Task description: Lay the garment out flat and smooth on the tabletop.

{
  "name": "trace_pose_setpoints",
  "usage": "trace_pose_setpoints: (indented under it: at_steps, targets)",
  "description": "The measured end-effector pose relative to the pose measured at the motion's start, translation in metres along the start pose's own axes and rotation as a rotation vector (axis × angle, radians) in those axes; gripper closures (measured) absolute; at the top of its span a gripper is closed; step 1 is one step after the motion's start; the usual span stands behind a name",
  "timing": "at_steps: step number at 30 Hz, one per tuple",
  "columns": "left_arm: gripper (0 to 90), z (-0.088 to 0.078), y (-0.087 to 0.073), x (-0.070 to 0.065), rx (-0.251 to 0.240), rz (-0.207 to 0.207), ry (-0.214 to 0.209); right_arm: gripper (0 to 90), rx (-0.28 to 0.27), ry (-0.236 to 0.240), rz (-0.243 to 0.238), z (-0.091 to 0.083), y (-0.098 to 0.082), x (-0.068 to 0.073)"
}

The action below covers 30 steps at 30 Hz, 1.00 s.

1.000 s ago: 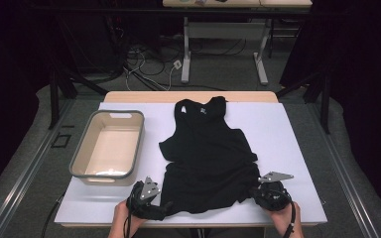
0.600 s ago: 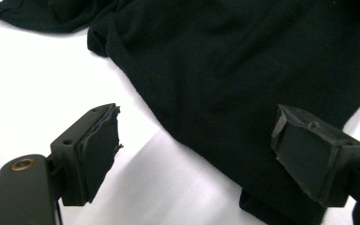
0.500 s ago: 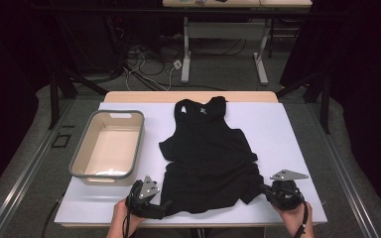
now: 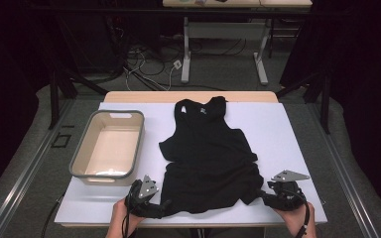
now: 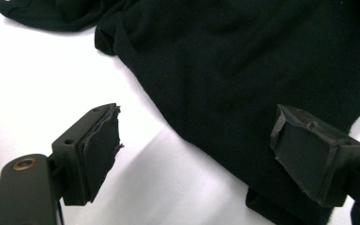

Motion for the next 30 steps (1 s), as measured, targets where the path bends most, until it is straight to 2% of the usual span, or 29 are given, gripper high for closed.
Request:
trace_pose_setpoints:
  at_steps: [2,4,7,8,9,12,15,17,19,20,22,23,24,26,28,30]
  targets:
    - [17.0,-0.001,0.000,0.000,0.001,0.002,0.002,55.1,-0.006,0.011,-0.001,-0.003,0.000,0.004]
    - [17.1,-0.002,0.000,0.001,0.005,0.002,0.005,65.0,-0.009,0.032,-0.011,-0.004,-0.002,0.011]
    - [17.2,-0.001,0.000,0.002,-0.002,0.005,0.007,76.4,-0.022,0.033,-0.043,-0.003,-0.007,0.019]
    - [17.2,0.000,0.000,0.001,-0.003,-0.007,0.001,78.7,-0.009,0.030,-0.048,-0.003,-0.008,0.022]
    - [17.2,0.000,0.000,0.002,0.004,0.005,0.005,79.7,-0.015,0.028,-0.057,-0.002,-0.008,0.024]
    - [17.2,0.001,0.000,0.002,0.003,0.005,0.005,79.4,-0.013,0.041,-0.068,0.004,-0.007,0.028]
    - [17.2,0.002,0.001,0.001,0.000,0.003,0.005,74.0,0.017,0.045,-0.080,0.012,-0.009,0.030]
    - [17.2,0.003,0.000,0.001,0.008,0.004,0.003,72.3,0.058,0.047,-0.077,0.018,-0.013,0.030]
    - [17.2,0.004,0.000,0.001,0.010,0.006,0.002,75.4,0.039,0.051,-0.103,0.022,-0.013,0.030]
    - [17.2,0.004,0.000,0.000,0.013,0.002,-0.002,77.7,0.064,0.055,-0.104,0.020,-0.013,0.030]
    - [17.2,0.005,0.000,0.001,0.014,0.008,-0.001,83.6,0.052,0.061,-0.099,0.021,-0.013,0.032]
    - [17.2,0.005,0.000,0.001,0.011,0.007,-0.001,86.2,0.070,0.059,-0.103,0.019,-0.014,0.033]
    - [17.2,0.004,0.000,0.000,0.013,0.005,-0.002,87.7,0.055,0.051,-0.106,0.020,-0.013,0.033]
    - [17.2,0.004,0.000,0.001,0.010,0.007,0.000,88.3,0.069,0.048,-0.103,0.016,-0.013,0.032]
    - [17.3,0.003,0.000,0.002,0.009,0.004,0.001,88.4,0.043,0.033,-0.113,0.010,-0.011,0.028]
    - [17.3,0.003,0.000,0.003,0.010,0.003,-0.001,88.4,0.029,0.026,-0.095,0.001,-0.008,0.025]
Point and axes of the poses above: each handheld gripper's, and its own axes: z roughly forward along the jaws, y roughly out of its top, x roughly to its left, the point moved 7 cm from there along z, roughly forward along the jaws, and after that the axes turned 2 degrees about z, right-handed, at the moved point
